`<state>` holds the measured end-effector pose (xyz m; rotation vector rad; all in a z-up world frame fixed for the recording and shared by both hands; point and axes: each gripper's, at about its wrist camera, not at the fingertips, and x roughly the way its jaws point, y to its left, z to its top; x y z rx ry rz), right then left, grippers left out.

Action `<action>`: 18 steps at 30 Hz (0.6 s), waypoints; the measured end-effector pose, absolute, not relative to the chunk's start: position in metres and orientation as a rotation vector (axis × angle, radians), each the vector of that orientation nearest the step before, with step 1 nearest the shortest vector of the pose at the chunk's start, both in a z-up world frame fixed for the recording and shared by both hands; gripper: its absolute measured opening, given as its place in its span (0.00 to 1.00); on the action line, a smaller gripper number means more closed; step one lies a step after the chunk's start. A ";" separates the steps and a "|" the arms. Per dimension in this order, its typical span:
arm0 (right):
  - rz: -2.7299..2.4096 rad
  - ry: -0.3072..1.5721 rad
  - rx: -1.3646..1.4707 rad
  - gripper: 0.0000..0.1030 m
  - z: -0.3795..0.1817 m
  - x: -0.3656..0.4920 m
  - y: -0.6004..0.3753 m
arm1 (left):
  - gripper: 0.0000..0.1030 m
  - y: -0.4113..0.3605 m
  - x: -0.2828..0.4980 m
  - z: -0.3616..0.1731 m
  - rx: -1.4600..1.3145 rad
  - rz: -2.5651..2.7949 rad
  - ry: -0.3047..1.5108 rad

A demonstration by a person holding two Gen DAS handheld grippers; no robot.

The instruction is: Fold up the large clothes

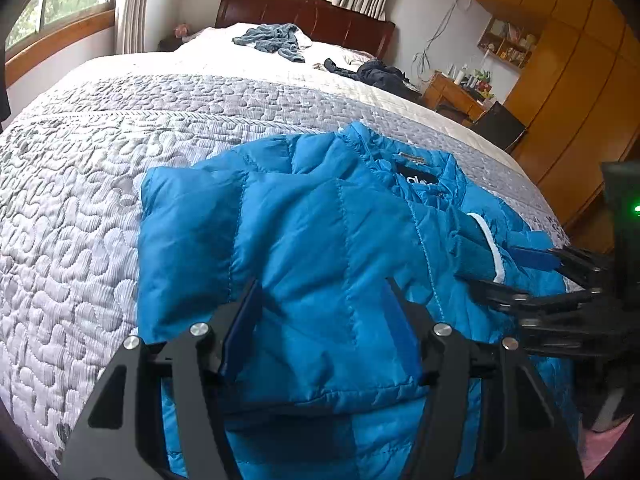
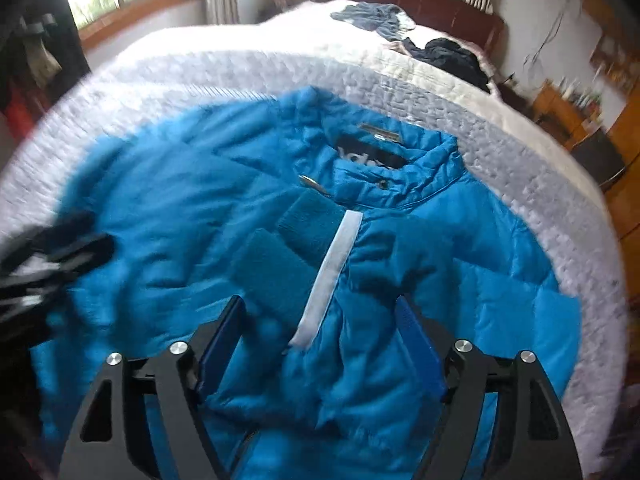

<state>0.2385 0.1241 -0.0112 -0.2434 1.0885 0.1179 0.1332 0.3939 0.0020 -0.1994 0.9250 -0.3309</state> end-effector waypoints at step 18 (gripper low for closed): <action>0.147 1.020 0.259 0.27 0.032 0.202 -0.022 | 0.61 0.383 0.135 -0.006 -0.156 -0.314 0.918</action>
